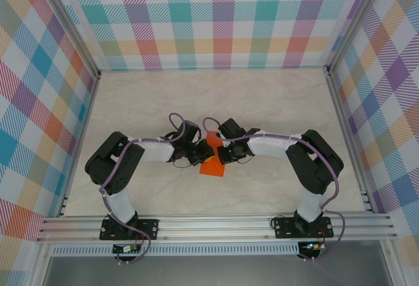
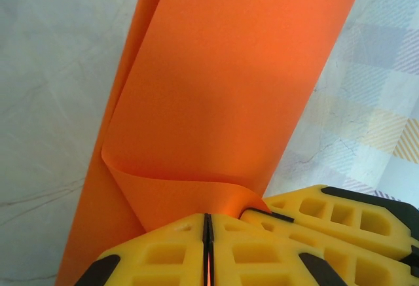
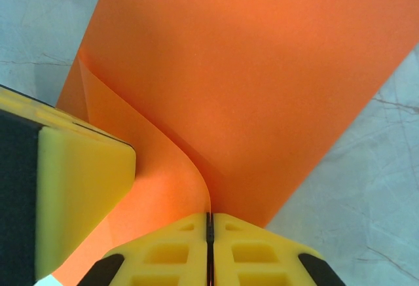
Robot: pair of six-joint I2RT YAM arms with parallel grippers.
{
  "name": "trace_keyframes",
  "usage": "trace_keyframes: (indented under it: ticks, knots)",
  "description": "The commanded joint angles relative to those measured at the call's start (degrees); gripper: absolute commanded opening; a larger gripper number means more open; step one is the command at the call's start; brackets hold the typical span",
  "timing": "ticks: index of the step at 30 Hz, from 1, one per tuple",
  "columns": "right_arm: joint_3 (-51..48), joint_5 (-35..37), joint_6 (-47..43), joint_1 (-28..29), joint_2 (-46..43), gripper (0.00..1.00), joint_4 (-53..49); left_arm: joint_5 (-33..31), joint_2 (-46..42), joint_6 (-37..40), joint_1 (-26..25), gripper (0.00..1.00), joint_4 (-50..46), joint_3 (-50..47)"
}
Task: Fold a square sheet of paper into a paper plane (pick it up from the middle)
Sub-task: Fold the triangle a second time at the center of the table.
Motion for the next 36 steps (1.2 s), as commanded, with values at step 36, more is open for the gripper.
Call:
trace_keyframes:
  ticks: [36]
  knots:
    - [-4.24, -20.85, 21.89, -1.32, -4.84, 0.1, 7.49, -2.81, 2.58, 3.08, 0.51, 0.09, -2.01, -2.34]
